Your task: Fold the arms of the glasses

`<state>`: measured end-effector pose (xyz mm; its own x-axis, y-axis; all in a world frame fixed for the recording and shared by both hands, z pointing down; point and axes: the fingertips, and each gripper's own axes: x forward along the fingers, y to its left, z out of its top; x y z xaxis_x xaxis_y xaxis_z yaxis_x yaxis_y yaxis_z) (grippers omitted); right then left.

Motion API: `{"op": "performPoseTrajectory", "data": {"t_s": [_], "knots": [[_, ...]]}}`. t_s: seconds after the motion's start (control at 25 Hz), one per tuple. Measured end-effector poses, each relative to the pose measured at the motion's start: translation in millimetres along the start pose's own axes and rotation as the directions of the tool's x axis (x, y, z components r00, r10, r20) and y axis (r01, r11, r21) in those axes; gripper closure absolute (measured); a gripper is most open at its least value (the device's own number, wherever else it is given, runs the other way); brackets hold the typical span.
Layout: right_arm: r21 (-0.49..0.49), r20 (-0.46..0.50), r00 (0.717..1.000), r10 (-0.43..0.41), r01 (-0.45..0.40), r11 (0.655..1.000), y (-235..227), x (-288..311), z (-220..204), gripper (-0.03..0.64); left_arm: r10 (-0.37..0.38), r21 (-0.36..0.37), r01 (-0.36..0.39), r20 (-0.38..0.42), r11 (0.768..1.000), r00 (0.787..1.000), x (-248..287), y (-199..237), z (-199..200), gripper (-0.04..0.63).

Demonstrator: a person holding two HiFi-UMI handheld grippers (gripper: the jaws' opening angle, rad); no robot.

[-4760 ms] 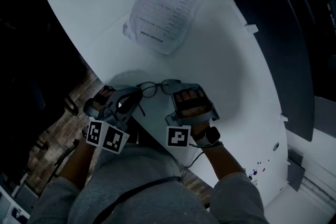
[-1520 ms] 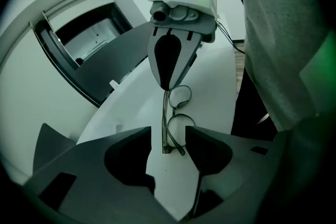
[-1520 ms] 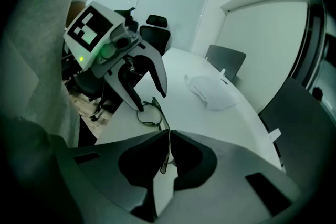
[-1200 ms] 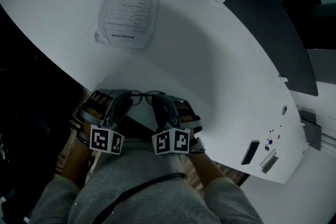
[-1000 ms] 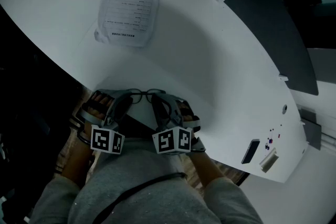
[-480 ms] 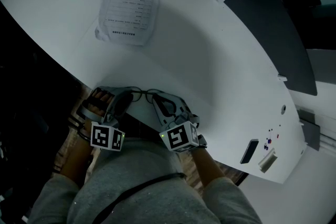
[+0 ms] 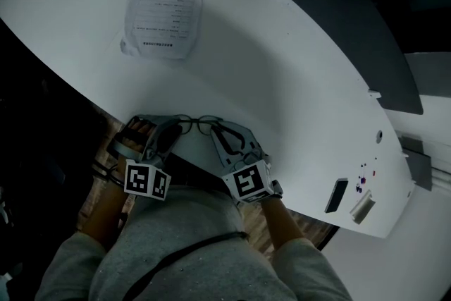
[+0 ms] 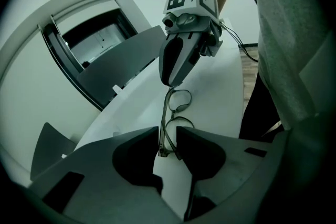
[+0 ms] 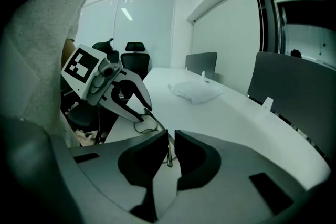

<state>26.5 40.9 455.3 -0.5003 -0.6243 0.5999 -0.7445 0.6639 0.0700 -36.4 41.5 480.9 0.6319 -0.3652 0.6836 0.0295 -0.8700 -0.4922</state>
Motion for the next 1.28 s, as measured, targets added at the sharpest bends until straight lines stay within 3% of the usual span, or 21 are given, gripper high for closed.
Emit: {"op": "performPoseTrajectory", "data": {"t_s": [0.12, 0.28, 0.4, 0.56, 0.72, 0.84, 1.04, 1.28], "knots": [[0.047, 0.04, 0.999, -0.025, 0.023, 0.999, -4.5, -11.8, 3.8, 0.586, -0.006, -0.054, 0.008, 0.036, 0.999, 0.999, -7.0, 0.7, 2.5, 0.443], [0.188, 0.133, 0.99, -0.037, 0.011, 0.982, -1.1, -28.0, 21.1, 0.587, 0.067, -0.245, -0.02, 0.186, 0.969, 0.98, -32.0, 20.8, 18.8, 0.447], [0.239, 0.207, 0.977, -0.057, 0.006, 0.971, 3.9, -38.1, 36.8, 0.597, 0.172, -0.377, -0.063, 0.262, 0.924, 0.95, -51.2, 39.5, 28.3, 0.566], [0.291, 0.214, 0.973, -0.088, 0.022, 0.957, 17.6, -45.4, 45.4, 0.598, 0.249, -0.509, -0.066, 0.3, 0.858, 0.921, -67.7, 52.8, 33.2, 0.58], [0.339, 0.23, 0.969, -0.09, 0.007, 0.941, 34.0, -47.4, 52.1, 0.598, 0.312, -0.651, -0.016, 0.342, 0.759, 0.887, -80.4, 55.9, 33.8, 0.58], [0.368, 0.236, 0.968, -0.089, -0.004, 0.93, 43.2, -49.1, 49.6, 0.599, 0.324, -0.685, -0.004, 0.34, 0.728, 0.883, -86.8, 49.7, 32.7, 0.58], [0.359, 0.259, 0.961, -0.101, 0.002, 0.933, 52.9, -61.1, 49.7, 0.598, 0.315, -0.689, -0.008, 0.32, 0.725, 0.894, -97.6, 30.4, 28.5, 0.58], [0.337, 0.292, 0.95, -0.11, 0.006, 0.941, 71.7, -84.3, 54.9, 0.598, 0.345, -0.713, -0.033, 0.299, 0.701, 0.89, -119.9, 16.9, 38.7, 0.58]]}}
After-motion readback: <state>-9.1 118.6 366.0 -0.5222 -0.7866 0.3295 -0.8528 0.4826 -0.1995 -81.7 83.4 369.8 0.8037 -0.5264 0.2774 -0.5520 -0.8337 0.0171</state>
